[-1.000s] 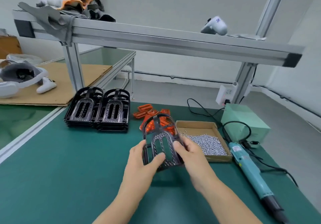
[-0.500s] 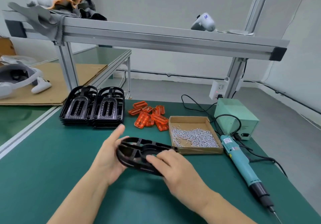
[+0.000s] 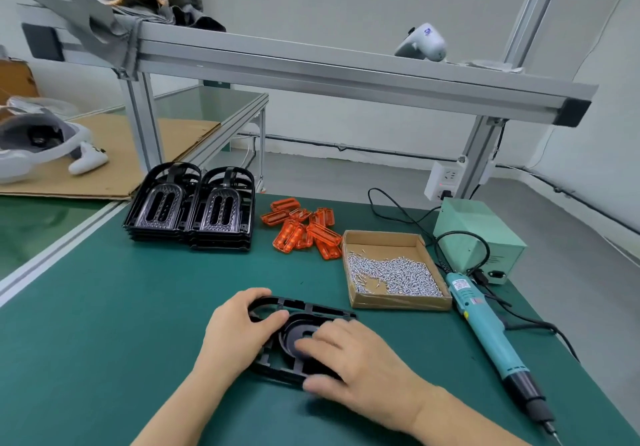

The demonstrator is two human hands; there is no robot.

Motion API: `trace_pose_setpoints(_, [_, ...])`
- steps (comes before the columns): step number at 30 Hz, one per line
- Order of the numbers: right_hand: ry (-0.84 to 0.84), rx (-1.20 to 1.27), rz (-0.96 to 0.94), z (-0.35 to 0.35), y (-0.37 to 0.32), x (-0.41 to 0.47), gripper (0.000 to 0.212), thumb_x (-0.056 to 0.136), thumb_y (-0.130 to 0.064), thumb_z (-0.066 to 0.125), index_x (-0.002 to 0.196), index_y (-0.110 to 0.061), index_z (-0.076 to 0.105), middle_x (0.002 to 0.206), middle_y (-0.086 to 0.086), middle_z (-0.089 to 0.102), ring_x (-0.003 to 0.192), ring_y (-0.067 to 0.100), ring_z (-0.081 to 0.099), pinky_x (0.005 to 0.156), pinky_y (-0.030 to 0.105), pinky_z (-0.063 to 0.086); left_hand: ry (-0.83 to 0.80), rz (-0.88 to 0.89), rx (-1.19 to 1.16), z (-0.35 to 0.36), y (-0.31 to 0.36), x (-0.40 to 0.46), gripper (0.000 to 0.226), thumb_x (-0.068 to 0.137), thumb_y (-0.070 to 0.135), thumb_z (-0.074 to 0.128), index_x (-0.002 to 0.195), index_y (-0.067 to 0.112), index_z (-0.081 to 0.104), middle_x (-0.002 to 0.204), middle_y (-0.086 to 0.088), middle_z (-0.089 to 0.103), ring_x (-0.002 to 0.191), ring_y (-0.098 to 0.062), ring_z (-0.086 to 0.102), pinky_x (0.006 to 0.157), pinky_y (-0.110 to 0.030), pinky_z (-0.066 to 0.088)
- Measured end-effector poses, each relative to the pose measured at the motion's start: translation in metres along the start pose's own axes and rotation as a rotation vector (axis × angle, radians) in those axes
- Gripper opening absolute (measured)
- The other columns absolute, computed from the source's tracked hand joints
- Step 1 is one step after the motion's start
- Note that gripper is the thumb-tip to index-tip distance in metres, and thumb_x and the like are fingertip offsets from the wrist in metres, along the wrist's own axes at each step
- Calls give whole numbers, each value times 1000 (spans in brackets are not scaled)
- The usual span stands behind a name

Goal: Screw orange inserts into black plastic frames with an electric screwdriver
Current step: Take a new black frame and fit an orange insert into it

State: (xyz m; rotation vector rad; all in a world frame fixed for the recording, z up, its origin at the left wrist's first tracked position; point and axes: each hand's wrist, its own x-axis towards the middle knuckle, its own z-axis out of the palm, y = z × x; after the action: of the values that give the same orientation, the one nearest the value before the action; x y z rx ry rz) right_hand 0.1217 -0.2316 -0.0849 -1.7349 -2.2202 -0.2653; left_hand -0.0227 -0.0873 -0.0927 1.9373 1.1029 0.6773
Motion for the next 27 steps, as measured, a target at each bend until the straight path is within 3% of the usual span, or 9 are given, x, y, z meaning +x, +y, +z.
trace_pose_setpoints(5, [165,-8,322,-8,41,44,38,97,-42,43,117,-18,66,109,-2,64,104,20,55,90,33,33,31,31,-27,3,-3,-4,39,79,34,73,116,27,63,105,17,62,102,-9,57,90,-27,42])
trace_pose_setpoints(8, [78,-102,570,-3,81,76,38,99,-39,45,133,-25,54,134,-8,54,128,15,40,106,34,17,38,23,-55,3,-4,-6,38,79,34,73,116,29,62,104,20,61,104,-7,55,92,-26,42])
trace_pose_setpoints(12, [-71,-136,755,9,116,113,48,100,-40,44,144,-23,39,148,-3,43,143,20,23,116,54,3,37,28,-73,2,-3,-7,37,79,32,73,114,30,62,102,22,61,104,-6,55,91,-25,41])
trace_pose_setpoints(17, [-205,-195,817,30,130,131,56,100,-39,45,149,-19,27,148,2,43,146,25,18,112,64,-2,42,32,-84,2,-5,-8,36,79,32,73,113,32,62,102,21,62,104,-5,55,92,-26,42])
trace_pose_setpoints(21, [-225,-205,842,39,135,134,52,101,-36,44,147,-17,30,143,2,49,146,25,21,111,66,-3,47,33,-83,3,-6,-7,35,78,33,74,111,33,62,100,23,62,102,-2,55,91,-26,43])
trace_pose_setpoints(24, [-132,-204,819,41,135,132,42,99,-34,49,138,-20,44,135,0,56,139,21,33,113,63,-3,48,29,-82,3,-6,-7,34,78,33,74,109,35,62,99,25,62,101,0,55,89,-24,42])
trace_pose_setpoints(27, [7,-178,805,39,130,124,47,95,-39,57,138,-24,47,136,-2,55,135,18,39,115,55,-2,46,29,-81,3,-5,-7,34,77,34,74,108,37,61,98,26,62,101,0,55,88,-24,42])
